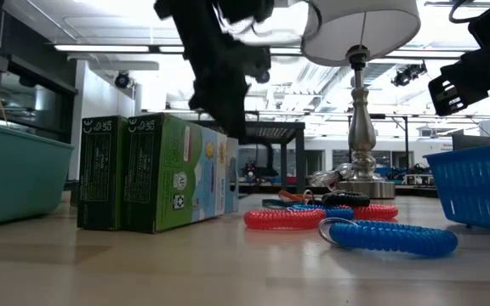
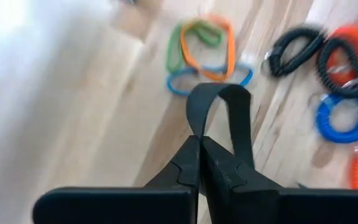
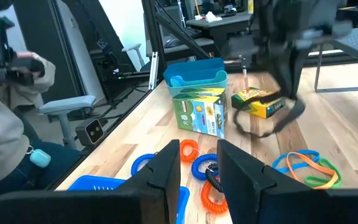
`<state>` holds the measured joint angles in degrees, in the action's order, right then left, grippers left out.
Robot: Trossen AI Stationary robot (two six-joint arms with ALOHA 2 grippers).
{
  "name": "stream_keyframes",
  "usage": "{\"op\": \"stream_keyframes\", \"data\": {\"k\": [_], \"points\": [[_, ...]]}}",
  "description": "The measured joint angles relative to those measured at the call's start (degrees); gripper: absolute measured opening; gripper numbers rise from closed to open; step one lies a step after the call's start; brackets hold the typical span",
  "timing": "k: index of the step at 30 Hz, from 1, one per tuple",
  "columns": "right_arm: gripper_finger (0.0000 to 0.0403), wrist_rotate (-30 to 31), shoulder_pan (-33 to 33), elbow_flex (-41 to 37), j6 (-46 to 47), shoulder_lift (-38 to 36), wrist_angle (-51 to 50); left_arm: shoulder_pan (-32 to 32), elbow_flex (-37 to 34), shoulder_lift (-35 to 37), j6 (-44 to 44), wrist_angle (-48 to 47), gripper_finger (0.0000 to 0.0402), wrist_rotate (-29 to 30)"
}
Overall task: Pick & Place Office Desk Supplies
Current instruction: Put the black rubber band into the green bin
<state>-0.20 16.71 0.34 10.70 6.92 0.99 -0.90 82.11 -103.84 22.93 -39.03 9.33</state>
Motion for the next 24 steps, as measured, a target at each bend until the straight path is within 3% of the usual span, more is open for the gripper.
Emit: {"op": "stream_keyframes", "data": {"k": [14, 24], "points": [[0.0094, 0.0, 0.0, 0.0, 0.0, 0.0, 0.0, -4.1, 0.0, 10.0, -1.4, -8.2, 0.0001, 8.2], [0.0094, 0.0, 0.0, 0.0, 0.0, 0.0, 0.0, -6.3, 0.0, 14.9, 6.7, -20.7, 0.0, 11.4]]}}
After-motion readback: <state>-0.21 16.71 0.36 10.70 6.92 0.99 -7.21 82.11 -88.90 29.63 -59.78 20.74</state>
